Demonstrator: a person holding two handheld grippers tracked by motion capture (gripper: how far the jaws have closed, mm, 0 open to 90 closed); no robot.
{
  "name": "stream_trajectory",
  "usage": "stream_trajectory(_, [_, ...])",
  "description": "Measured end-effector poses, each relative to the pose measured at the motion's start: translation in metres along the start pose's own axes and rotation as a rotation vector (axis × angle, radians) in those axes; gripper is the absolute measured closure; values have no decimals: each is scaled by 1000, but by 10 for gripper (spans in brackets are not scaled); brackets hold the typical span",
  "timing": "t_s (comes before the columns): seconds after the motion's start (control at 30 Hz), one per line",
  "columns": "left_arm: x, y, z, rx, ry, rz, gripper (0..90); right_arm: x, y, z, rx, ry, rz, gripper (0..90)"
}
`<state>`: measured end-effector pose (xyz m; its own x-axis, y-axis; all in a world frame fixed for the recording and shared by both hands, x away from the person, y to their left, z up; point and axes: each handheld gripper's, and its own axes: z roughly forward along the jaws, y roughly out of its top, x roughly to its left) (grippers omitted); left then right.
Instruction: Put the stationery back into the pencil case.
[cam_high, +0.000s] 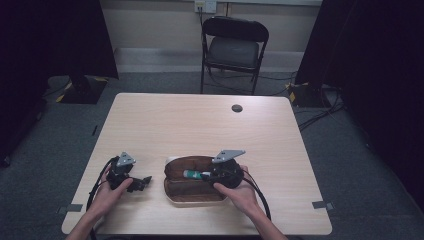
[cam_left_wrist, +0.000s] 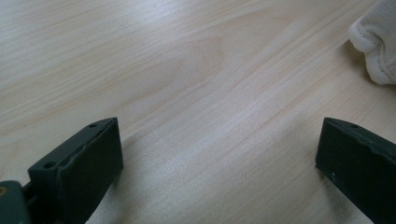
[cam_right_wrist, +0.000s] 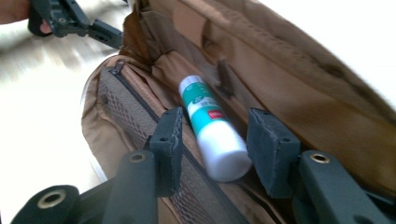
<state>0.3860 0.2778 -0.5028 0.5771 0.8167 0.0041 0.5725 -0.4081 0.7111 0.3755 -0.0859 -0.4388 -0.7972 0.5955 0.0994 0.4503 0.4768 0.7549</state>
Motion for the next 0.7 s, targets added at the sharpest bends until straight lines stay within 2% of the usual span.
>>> stream_trajectory(0.07, [0,0,0,-1,-1,0,2,-1,0,-2,-9,-8,4,586])
stream_trajectory(0.37, [0,0,0,0,0,0,2,-5,-2,-8,-27,14,9,627])
stream_trajectory(0.67, [0,0,0,-1,-2,0,2,-8,-6,-23,-70,8,25,606])
stream_trajectory(0.7, [0,0,0,-2,-2,0,2,-8,-7,-24,-72,19,33,605])
